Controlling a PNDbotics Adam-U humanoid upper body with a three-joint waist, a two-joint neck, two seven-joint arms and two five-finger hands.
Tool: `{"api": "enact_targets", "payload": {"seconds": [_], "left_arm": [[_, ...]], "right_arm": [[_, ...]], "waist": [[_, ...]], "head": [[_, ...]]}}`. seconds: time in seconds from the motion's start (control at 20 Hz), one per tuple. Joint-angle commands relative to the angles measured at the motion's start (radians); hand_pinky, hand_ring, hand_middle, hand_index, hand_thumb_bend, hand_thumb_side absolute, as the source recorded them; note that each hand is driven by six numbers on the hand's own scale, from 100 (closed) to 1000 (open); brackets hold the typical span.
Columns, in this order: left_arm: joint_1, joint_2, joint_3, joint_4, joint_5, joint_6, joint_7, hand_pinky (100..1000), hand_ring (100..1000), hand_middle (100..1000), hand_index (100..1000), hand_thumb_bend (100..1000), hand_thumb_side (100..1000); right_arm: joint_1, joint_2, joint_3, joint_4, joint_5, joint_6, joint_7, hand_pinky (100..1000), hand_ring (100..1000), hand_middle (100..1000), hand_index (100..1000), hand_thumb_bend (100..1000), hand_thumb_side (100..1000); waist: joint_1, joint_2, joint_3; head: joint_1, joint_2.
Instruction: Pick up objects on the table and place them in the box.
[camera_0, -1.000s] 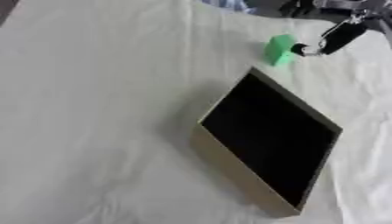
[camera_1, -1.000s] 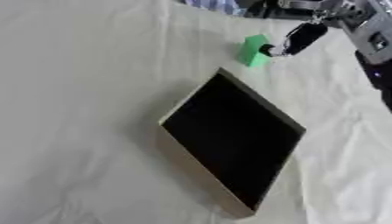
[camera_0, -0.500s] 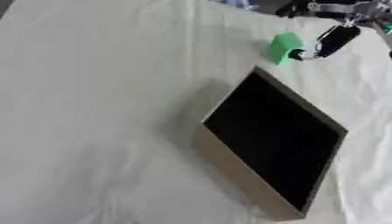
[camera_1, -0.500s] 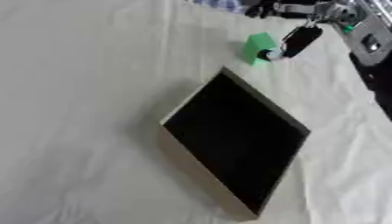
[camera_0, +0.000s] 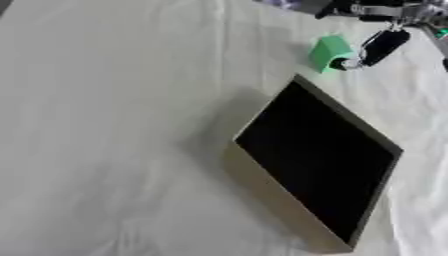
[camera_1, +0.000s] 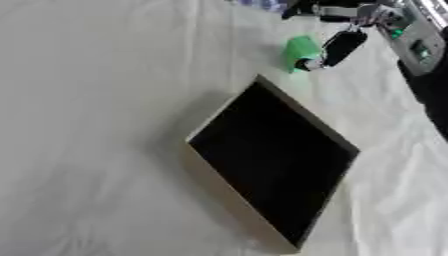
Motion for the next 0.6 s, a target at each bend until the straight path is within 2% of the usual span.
{"api": "enact_targets", "payload": {"seconds": [0.05,0.6], "left_arm": [[-0.010,0.026,0.000,-0.018,-0.001,-0.001,-0.004,555,680,658,786,100,664],[-0.011,0.030,0.000,-0.018,-0.010,0.000,-0.001,553,678,656,785,100,672]], "right_arm": [[-0.018,-0.023,-0.023,0.010,0.020,0.002,-0.004,927,976,951,1000,388,352],[0.042,-0.064,-0.055,-0.012,-0.005,0.019,-0.031,922,972,941,1000,369,354]], "waist": [[0.004,-0.017,0.004],[-0.009,0.007,0.025]], "head": [[-0.005,-0.017],[-0.011,-0.031]]}}
